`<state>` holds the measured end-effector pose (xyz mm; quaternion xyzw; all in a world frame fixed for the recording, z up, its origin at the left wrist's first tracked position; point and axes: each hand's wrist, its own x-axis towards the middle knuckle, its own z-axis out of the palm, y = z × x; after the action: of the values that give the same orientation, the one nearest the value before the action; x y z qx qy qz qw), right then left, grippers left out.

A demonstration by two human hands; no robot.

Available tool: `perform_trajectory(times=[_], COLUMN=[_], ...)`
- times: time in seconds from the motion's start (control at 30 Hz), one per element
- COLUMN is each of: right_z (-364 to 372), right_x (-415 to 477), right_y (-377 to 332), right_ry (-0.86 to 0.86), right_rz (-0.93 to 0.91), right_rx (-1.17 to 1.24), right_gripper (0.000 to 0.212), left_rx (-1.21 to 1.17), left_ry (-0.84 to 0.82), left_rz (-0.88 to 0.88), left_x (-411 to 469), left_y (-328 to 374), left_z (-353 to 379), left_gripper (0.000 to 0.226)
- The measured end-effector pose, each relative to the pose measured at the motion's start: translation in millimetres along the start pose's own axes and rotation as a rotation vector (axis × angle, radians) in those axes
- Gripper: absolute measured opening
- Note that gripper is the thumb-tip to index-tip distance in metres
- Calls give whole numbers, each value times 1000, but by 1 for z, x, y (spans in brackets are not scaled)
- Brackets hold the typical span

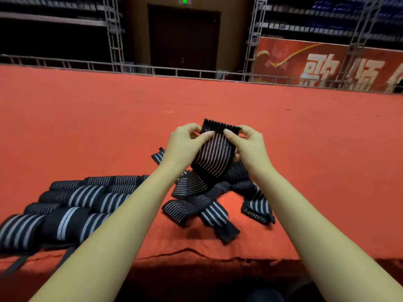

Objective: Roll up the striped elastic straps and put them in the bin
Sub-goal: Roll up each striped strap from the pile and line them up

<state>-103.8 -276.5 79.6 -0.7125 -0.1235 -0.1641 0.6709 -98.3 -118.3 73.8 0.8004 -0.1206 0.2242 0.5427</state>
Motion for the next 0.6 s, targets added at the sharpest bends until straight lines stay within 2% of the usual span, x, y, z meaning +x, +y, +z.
perform_trajectory(times=[0.23,0.3,0.4,0.5,0.6], right_z=[4,5,7,14,20], right_x=[-13,-18,-30,-49,-69], right_y=[-44,-53,-68,-92,-111], right_ry=[-54,-21,118,-14,-150], right_rz=[-31,-62,-107,48,177], right_rx=[-26,-149,-363,-134,74], right_gripper=[9,8,29,34,42], left_rx=[-80,-74,-5,-14,19], left_ry=[1,16,47,54,-56], left_rz=[49,79,142,191,271], left_x=[-17,-23,-34,-47,-66], left_y=[30,41,60,83,105], left_z=[-26,-36,-49,-58,-61], left_gripper=[20,21,20,15,5])
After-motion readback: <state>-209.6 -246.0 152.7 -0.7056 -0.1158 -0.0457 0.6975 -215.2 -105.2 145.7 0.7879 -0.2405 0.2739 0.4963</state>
